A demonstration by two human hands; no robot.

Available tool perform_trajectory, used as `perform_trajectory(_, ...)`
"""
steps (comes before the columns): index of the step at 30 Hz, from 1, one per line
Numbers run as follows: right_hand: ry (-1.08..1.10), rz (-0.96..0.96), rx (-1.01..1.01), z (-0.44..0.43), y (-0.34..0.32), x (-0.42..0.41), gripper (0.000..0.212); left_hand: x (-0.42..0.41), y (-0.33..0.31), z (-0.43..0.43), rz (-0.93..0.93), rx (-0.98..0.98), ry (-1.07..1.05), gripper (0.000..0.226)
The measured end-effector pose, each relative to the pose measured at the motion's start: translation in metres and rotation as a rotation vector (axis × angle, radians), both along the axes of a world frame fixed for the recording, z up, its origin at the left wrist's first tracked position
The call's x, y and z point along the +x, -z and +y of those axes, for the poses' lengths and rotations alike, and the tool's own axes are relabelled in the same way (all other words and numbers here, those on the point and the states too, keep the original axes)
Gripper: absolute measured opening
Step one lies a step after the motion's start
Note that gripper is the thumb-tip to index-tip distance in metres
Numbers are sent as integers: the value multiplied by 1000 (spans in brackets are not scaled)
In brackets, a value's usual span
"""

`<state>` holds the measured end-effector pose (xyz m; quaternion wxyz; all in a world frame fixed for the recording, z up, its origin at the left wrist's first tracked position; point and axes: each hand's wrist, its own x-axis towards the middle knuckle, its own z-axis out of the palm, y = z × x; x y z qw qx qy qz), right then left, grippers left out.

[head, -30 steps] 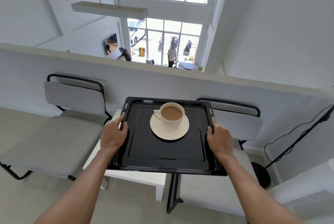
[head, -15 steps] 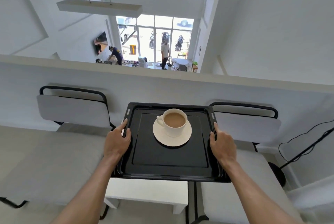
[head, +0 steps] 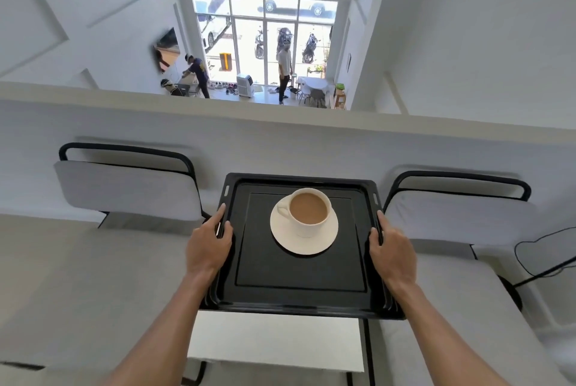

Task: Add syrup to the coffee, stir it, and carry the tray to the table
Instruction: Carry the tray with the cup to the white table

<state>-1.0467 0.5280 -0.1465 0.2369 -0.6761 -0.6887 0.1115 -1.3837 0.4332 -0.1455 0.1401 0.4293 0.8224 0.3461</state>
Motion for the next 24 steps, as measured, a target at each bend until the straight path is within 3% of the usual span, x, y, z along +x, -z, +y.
perform_trajectory(8,9,2,-41,29,70,-31,48,-27,66,29,6,-44,5,47)
perform_trajectory(24,88,-1,-143,66,271,-57,50,-58,263,79,-9,-130,-57,44)
